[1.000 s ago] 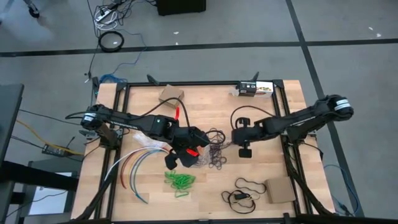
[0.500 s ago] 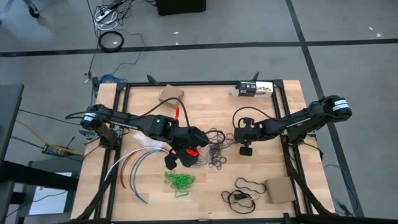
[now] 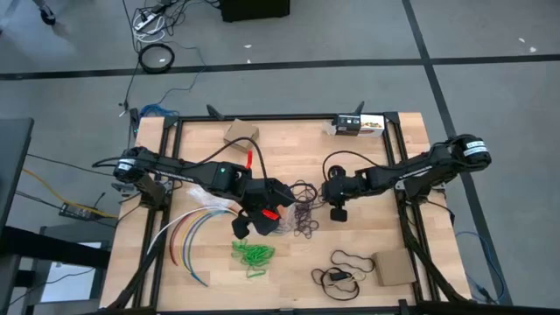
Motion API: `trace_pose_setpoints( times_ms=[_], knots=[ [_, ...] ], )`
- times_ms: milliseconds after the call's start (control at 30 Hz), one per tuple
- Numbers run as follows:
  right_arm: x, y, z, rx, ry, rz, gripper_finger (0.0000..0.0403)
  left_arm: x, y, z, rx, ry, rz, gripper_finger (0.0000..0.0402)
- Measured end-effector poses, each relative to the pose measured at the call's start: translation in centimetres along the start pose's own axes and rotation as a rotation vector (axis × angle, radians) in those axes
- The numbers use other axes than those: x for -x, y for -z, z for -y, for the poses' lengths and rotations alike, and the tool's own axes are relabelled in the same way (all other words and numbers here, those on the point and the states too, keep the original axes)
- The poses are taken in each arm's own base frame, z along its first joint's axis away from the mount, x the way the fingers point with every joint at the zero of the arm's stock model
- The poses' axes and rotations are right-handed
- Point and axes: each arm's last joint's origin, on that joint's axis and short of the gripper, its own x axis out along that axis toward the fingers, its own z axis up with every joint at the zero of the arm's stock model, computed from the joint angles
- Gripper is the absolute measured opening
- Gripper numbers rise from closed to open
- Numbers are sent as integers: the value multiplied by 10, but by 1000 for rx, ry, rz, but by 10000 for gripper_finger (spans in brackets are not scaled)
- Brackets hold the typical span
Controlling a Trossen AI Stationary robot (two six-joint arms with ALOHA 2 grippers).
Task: Sort rubber bands
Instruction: Put the purple rubber band into the transparent zip bag
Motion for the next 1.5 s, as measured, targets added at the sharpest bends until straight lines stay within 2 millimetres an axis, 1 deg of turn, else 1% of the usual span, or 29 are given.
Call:
trace_pose_setpoints(
  times_ms=[100, 200, 267, 333, 400, 500, 600, 767, 967, 1100, 1233, 1300, 1367, 1433, 1500],
  knots=[
    [-14, 4, 5, -9, 3, -48, 66, 0, 0, 0, 0, 0, 0, 0],
    [-26, 4, 10, -25, 28, -58, 63, 0, 0, 0, 2, 4, 2, 0],
    [-30, 4, 13, -37, 31, -61, 50, 0, 0, 0, 2, 7, 1, 0],
    [-30, 3, 14, -39, 35, -54, 24, 0, 0, 1, 3, 10, -1, 0],
    [-25, 1, 15, -27, 36, -35, 7, 0, 1, 1, 4, 13, -3, 0],
    [-12, -2, 17, -26, 53, -6, 4, 0, 1, 1, 4, 14, -2, 0],
    [6, -12, 19, -25, 65, 86, 2, 0, 1, 1, 3, 13, -1, 0],
    [36, -20, 22, -44, 56, 219, 1, 0, 0, 1, 2, 10, 2, 0],
    [62, -22, 28, -91, 59, 314, 1, 0, 0, 1, 1, 10, 2, 0],
    [62, -11, 29, -103, 61, 211, 1, 0, 0, 1, 1, 10, 2, 0],
    [61, -12, 28, -135, 35, 213, 0, 0, 0, 0, 1, 8, 4, 0],
    [61, -14, 28, -138, -3, 230, 0, 0, 0, 0, 0, 7, 5, 0],
    [62, -17, 26, -125, -3, 260, 0, 0, 0, 0, 0, 6, 6, 0],
    [66, -22, 24, -106, -1, 320, 0, 0, 0, 0, 0, 6, 5, 0],
    [72, -30, 20, -82, -21, 426, 0, 0, 0, 0, 0, 6, 5, 0]
  ],
)
